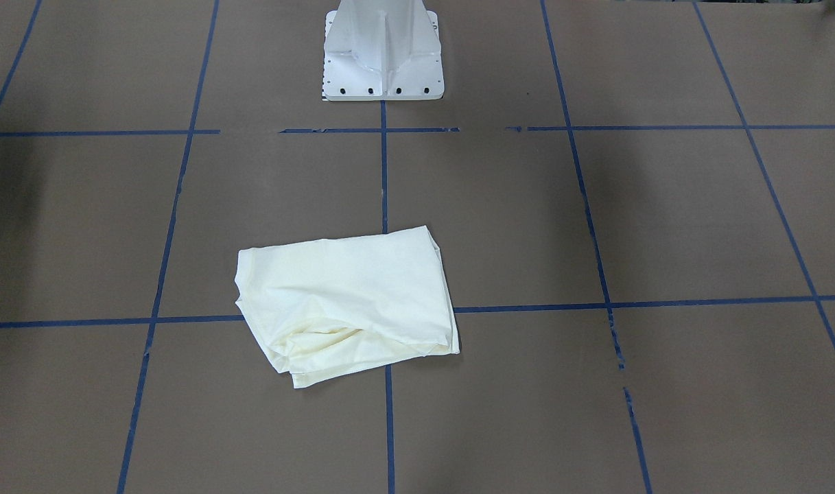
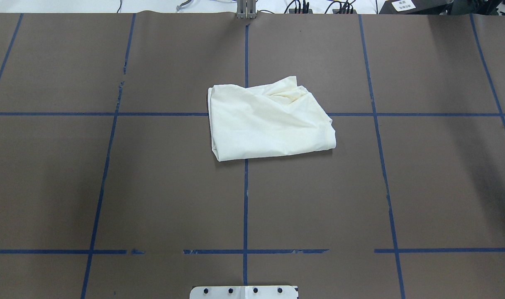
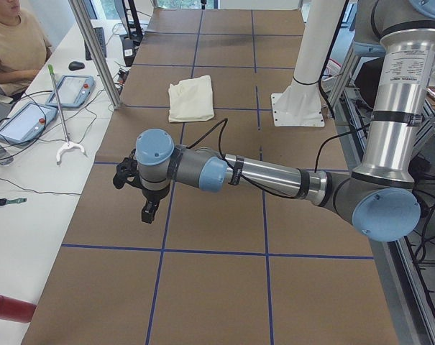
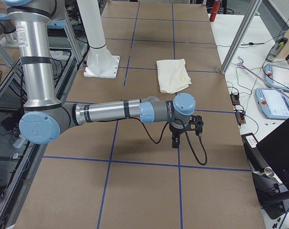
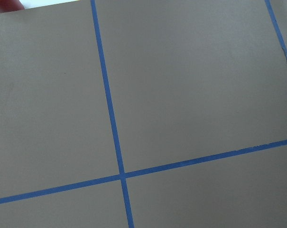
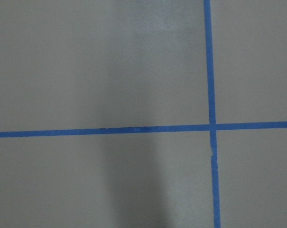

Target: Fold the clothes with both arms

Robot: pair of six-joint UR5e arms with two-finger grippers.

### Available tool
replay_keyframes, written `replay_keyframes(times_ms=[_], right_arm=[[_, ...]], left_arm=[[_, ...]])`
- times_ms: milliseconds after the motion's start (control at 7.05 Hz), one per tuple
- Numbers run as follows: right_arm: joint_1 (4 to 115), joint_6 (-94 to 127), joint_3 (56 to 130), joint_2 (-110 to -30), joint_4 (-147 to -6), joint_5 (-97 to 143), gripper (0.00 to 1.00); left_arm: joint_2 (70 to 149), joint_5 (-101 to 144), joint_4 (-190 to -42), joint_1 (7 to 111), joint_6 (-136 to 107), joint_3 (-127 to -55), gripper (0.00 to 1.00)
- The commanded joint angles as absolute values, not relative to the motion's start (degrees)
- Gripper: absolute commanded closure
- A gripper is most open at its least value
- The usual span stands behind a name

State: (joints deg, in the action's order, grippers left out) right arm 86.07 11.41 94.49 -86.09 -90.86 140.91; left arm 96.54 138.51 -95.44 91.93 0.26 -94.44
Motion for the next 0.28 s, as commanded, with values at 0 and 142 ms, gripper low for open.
replay_keyframes(times_ms=[0,142], right_arm=[[86.0,11.1,95.4,-88.6,-90.8,144.0,0.00],[86.1,11.2,95.5,-88.1,-90.7,143.8,0.00]], left_arm=[[95.7,138.6,-95.2,93.2,0.3,-97.2,0.00],[95.8,138.6,-95.1,93.3,0.3,-97.6,0.00]])
